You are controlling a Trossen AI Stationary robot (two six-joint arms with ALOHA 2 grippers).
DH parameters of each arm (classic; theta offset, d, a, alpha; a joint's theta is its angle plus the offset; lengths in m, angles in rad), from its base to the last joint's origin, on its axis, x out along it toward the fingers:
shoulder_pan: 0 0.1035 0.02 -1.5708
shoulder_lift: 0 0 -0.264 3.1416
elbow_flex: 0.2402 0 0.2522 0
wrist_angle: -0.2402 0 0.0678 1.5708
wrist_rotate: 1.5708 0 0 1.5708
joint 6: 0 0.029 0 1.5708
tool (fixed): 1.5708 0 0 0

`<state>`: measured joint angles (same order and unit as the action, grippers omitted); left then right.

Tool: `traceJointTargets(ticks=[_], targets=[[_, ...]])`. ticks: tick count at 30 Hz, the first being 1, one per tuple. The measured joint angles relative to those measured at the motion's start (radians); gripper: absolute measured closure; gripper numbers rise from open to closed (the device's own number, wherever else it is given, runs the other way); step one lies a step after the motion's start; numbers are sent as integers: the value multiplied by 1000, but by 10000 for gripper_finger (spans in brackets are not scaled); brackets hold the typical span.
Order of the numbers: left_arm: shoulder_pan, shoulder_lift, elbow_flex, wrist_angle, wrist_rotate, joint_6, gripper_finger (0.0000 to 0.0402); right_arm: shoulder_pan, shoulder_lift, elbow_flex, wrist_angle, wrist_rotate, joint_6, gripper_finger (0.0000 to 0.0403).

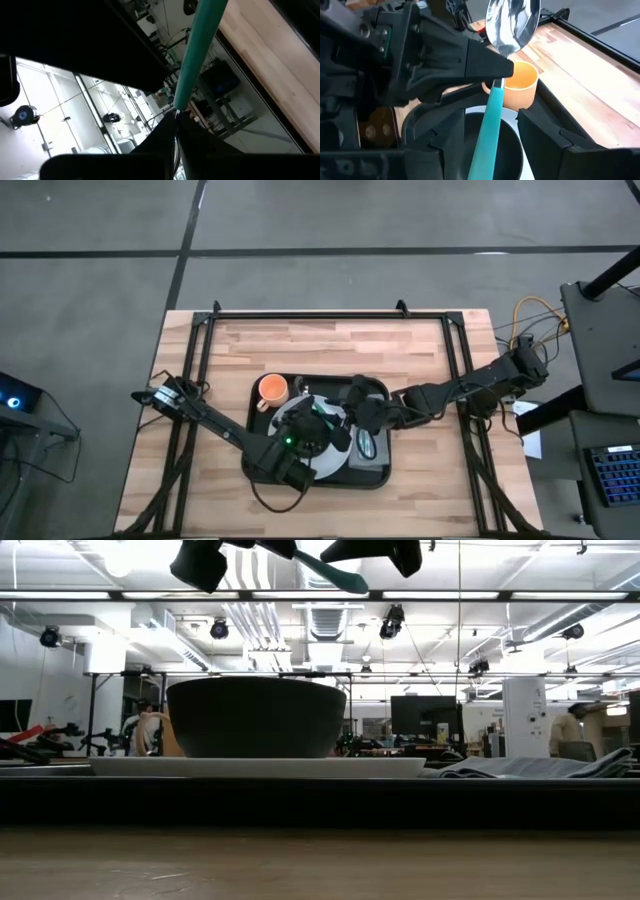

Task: Set up tray
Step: Put the blue spoon on top of the gray napkin on the right of the blue fork

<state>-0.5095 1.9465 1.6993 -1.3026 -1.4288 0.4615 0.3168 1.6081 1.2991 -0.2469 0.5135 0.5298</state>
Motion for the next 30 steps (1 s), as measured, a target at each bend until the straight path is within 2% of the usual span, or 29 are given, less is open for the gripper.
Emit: traceJointTargets(ticks=[8,14,18,22,28,30], targets=[[5,0,0,49,-34,35,401,-7,0,0,-1,-20,-2,231],[6,0,0,169,-44,119,402,-15,0,0,-1,-24,-6,239],[6,0,1,182,-45,146,402,-18,0,0,-1,-24,-6,250],[6,0,1,184,-45,147,402,-20,0,0,-2,-56,-4,284],[6,0,1,196,-47,148,401,-31,0,0,-6,-69,-4,368],[6,0,1,198,-47,148,401,-31,0,0,-6,-66,-4,371]])
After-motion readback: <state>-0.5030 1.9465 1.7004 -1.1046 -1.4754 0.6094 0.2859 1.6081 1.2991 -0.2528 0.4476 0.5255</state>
